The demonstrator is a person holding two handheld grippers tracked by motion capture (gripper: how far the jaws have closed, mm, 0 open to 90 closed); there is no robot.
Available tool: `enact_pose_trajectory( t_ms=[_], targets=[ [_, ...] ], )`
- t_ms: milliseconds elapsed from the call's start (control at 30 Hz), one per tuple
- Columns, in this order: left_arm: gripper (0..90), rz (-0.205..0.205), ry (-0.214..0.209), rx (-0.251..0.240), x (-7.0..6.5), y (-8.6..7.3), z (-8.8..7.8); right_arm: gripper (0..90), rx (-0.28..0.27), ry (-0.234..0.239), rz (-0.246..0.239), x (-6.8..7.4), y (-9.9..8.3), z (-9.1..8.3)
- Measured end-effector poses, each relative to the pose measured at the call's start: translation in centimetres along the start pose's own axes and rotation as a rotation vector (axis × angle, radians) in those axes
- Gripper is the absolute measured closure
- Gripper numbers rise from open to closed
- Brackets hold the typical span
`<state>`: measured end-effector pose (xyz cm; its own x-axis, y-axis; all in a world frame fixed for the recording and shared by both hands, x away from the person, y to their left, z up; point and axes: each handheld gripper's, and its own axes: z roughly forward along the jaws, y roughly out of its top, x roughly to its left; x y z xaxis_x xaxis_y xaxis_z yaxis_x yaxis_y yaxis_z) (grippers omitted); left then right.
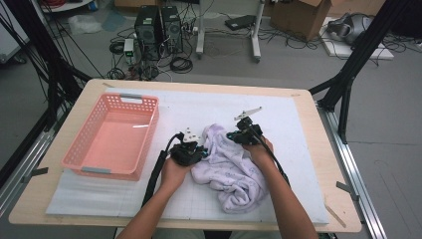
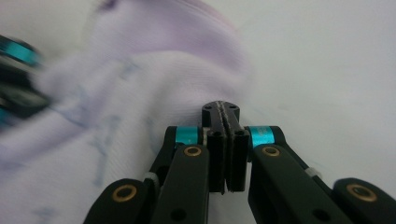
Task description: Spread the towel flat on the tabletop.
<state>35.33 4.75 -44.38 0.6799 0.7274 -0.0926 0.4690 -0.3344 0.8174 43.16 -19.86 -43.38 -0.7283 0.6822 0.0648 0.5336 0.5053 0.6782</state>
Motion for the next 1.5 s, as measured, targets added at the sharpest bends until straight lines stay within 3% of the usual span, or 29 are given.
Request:
enact_pose_trajectory(
  t_ms=[67,100,167,267,333,400,533,600,733,800,833,867,900,933,1000,1067,1167,1333,1433,1500],
  targets=[
    [81.8,-0.021,0.024,-0.063,0.3,0.3,-1.0,89.9,-0.046,-0.051,0.025,-0.8,-0.5,-1.5],
    [82.3,-0.022,0.032,-0.087,0.4,0.4,-1.4,89.9,-0.071,-0.048,0.054,-1.3,-0.7,-2.2],
    [83.2,-0.015,0.066,-0.134,0.5,0.7,-2.2,89.4,-0.114,0.003,0.123,-2.4,-1.3,-3.2],
    [83.8,-0.022,0.123,-0.191,0.7,1.0,-3.2,67.7,-0.138,0.032,0.162,-2.6,-1.4,-3.5],
    [84.0,-0.03,0.144,-0.215,1.0,1.2,-4.0,59.5,-0.144,0.017,0.169,-2.2,-1.2,-3.1],
    [84.0,-0.037,0.142,-0.205,1.2,1.1,-4.6,54.6,-0.148,-0.004,0.174,-1.9,-1.0,-2.5],
    [83.9,-0.024,0.15,-0.172,1.5,0.3,-5.3,55.3,-0.082,-0.022,0.177,-1.5,-0.7,-0.7],
    [83.8,-0.032,0.134,-0.151,1.5,-0.1,-5.5,55.5,-0.061,0.005,0.183,-1.2,-0.4,0.4],
    [83.2,-0.022,0.128,-0.117,1.5,-1.0,-5.3,50.4,-0.06,0.11,0.176,0.4,0.7,2.0],
    [83.0,-0.023,0.124,-0.101,1.6,-1.2,-5.1,47.8,-0.044,0.086,0.119,1.6,1.2,2.5],
    [82.9,-0.025,0.125,-0.104,1.6,-1.3,-5.0,50.8,-0.034,0.066,0.082,2.1,1.4,2.6],
    [82.9,-0.032,0.124,-0.111,1.6,-1.3,-5.0,63.1,-0.023,0.061,0.042,2.5,1.6,2.7],
    [82.9,-0.035,0.122,-0.111,1.6,-1.4,-4.9,78.6,-0.011,0.099,0.014,2.7,1.6,2.6],
    [82.9,-0.031,0.122,-0.105,1.6,-1.4,-4.8,82.4,-0.008,0.134,0.002,2.8,1.7,2.7],
    [83.0,-0.035,0.121,-0.103,1.6,-1.5,-4.6,86.6,-0.004,0.137,-0.019,3.1,1.8,2.5],
    [83.1,-0.038,0.115,-0.122,1.6,-1.3,-4.7,87.4,-0.037,0.154,-0.004,2.8,1.7,1.9],
    [83.4,-0.05,0.109,-0.141,1.6,-0.7,-4.9,87.7,-0.1,0.104,0.019,1.6,1.1,-0.2],
    [83.4,-0.054,0.099,-0.208,1.7,1.1,-4.4,87.7,-0.187,-0.09,0.078,-1.7,-0.4,-5.2],
    [83.5,-0.09,0.059,-0.249,1.7,2.7,-3.4,87.7,-0.254,-0.181,0.116,-3.4,-0.8,-7.7],
    [83.4,-0.072,0.07,-0.252,1.3,3.8,-2.3,87.6,-0.27,-0.248,0.11,-4.1,-0.7,-8.6]
  ],
)
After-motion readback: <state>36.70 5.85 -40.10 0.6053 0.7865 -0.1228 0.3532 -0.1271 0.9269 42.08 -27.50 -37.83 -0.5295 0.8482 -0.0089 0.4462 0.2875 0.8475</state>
